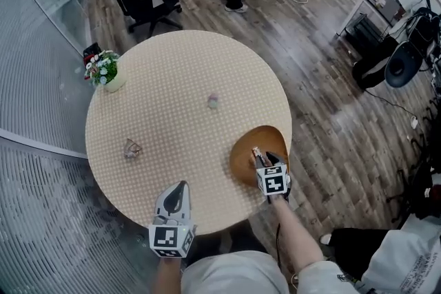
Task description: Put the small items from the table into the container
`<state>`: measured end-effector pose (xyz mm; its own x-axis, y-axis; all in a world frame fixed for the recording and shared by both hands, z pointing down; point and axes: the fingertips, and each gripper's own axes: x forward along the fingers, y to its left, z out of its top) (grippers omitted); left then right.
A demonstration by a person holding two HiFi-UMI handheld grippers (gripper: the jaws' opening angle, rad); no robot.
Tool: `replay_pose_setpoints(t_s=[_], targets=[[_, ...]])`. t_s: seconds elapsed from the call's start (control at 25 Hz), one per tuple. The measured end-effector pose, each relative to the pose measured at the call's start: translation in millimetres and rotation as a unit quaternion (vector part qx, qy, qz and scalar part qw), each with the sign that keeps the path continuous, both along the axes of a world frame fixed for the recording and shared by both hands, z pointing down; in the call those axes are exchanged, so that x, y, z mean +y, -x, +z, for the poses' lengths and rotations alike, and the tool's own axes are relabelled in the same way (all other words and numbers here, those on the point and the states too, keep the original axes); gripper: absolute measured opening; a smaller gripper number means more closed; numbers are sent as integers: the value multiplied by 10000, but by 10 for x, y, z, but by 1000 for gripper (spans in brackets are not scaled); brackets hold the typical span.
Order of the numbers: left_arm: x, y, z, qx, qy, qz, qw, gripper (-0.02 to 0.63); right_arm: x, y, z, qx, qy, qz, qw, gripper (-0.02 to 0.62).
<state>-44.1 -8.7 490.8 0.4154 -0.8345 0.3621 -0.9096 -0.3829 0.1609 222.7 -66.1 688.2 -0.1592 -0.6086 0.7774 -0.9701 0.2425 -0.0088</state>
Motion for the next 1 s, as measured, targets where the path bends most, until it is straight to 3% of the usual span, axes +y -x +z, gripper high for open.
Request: replay_pose_setpoints(t_s=[0.2,0.28,0.4,0.56,0.8,1.0], targets=[[-83,32,16,177,11,-238,9996,6,-47,45,-417,-190,-586,34,9981,117],[-126,-4,60,311,115,-262,9991,6,-54,103,-697,-288,-971,-29,9949,62],[-146,-69,106,380,183,-207,9989,6,12,321,-1185,-548,-1596,-344,9851,2],[-149,-95,101,375,166,-208,9989,6,168,688,-1760,-976,-2207,-706,9679,2],[-126,-67,127,143,191,-368,9990,2,347,1070,-2065,-1394,-2407,-1043,9549,2],[-111,-59,127,341,223,-518,9978,2,346,1182,-2053,-1587,-2332,-1189,9520,2]])
